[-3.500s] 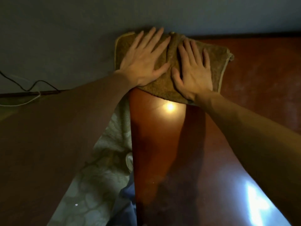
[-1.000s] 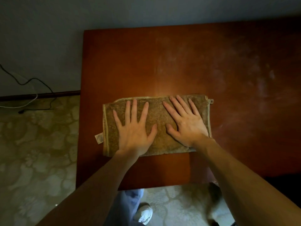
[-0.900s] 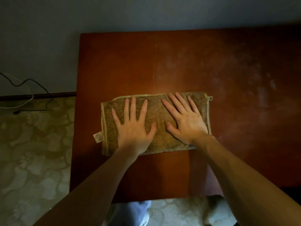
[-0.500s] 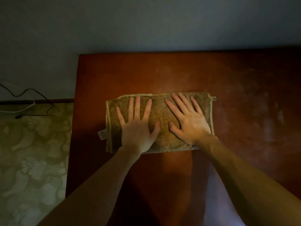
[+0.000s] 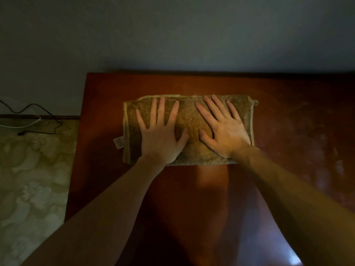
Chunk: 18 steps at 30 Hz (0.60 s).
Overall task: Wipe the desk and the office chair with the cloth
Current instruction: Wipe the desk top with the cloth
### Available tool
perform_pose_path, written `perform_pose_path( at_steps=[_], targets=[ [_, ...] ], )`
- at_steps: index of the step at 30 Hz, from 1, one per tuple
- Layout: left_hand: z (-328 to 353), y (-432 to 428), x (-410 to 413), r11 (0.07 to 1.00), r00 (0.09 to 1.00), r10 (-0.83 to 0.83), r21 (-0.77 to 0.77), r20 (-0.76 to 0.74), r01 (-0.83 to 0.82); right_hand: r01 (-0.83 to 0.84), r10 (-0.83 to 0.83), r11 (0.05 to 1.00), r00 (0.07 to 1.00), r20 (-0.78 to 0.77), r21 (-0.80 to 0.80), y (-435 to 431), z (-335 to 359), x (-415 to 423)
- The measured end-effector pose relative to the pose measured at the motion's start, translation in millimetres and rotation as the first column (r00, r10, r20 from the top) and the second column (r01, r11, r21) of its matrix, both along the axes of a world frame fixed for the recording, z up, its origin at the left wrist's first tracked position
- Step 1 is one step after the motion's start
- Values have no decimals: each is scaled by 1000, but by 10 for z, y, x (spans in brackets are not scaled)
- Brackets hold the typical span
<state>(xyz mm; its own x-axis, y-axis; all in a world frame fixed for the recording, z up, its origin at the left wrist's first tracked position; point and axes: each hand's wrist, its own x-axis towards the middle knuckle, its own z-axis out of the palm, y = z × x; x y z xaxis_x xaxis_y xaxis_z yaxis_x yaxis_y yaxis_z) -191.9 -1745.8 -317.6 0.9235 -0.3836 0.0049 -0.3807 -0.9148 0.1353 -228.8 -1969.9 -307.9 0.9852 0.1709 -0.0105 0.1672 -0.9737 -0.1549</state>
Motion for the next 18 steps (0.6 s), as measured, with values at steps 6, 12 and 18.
perform_pose_path(
  at_steps=[6,12,18],
  targets=[
    [39,-136,392,999,999,-31,25,15,30,-12,12,1000,1000,-4,-7,-130,39,334],
    [0,-248,719,998,995,-57,26,87,55,-22,22,1000,999,-50,-5,-238,86,599],
    [30,-304,882,997,991,-66,42,116,61,1,0,1000,998,-62,24,-270,146,743]
  ],
)
